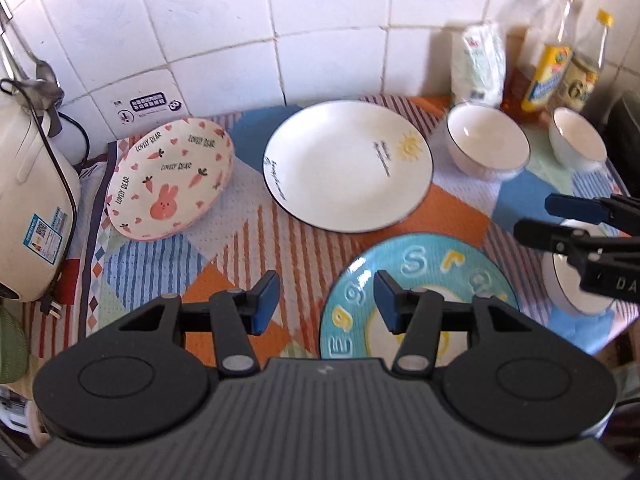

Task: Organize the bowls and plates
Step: 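Move both grippers to the white sun plate rim and close them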

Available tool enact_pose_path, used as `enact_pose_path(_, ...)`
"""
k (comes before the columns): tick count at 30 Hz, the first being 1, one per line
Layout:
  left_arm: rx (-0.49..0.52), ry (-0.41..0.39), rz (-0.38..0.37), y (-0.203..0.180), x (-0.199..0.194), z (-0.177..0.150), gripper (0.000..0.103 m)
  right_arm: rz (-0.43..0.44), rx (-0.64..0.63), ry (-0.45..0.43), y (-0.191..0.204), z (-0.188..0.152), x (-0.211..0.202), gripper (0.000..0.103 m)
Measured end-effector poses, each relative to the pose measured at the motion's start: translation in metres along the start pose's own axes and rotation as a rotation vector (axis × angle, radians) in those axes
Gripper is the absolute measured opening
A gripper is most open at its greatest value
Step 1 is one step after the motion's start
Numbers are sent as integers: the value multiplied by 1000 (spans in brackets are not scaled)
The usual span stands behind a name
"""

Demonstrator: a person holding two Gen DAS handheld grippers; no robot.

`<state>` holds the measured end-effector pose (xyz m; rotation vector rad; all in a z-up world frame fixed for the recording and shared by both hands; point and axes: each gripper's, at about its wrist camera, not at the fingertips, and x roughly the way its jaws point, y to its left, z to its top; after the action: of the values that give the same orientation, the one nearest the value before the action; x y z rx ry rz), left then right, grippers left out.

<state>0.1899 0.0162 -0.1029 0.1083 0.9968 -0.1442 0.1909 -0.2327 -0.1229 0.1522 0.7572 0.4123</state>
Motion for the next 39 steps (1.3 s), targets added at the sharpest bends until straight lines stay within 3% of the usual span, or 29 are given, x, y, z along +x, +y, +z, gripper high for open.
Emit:
enact_pose_path(2, -14, -23, 4, 7, 2, -2, 53, 1, -7, -49, 0, 3, 1, 68)
enact_pose_path(4, -40, -68, 20, 15, 2, -3, 68, 5, -5, -73, 1, 7, 3, 68)
enact_pose_path(6, -57, -151, 39, 23, 0, -5, 82, 7, 6, -42, 4, 11, 10, 68)
enact_pose_path(8, -63, -180, 49, 30, 3, -4, 83, -10, 37, -15, 7, 14, 17, 69)
enact_pose_path(15, -35, -111, -42, 56, 34, 7, 83, -83, 101, 64, 19, 24, 50, 71)
enact_pose_path(19, -40, -30, -139, 73, 58, 22, 83, -66, 277, 163, 12, 28, 79, 71)
enact_pose_path(23, -73, 7, -162, 87, 86, 41, 80, 4, 551, 171, -11, 20, 101, 71)
enact_pose_path(26, -68, 38, -157, 91, 113, 52, 75, -29, 679, 154, -22, 11, 114, 70)
enact_pose_path(27, -60, 52, -158, 92, 122, 55, 69, -39, 705, 146, -25, 9, 117, 69)
enact_pose_path(33, -17, 134, -157, 93, 165, 62, 57, -138, 745, 120, -32, 7, 131, 61)
enact_pose_path(36, -14, 144, -194, 96, 174, 64, 54, -162, 779, 113, -38, 5, 138, 51)
enact_pose_path(39, 13, 145, -242, 97, 178, 68, 37, -194, 776, 108, -40, 4, 141, 33)
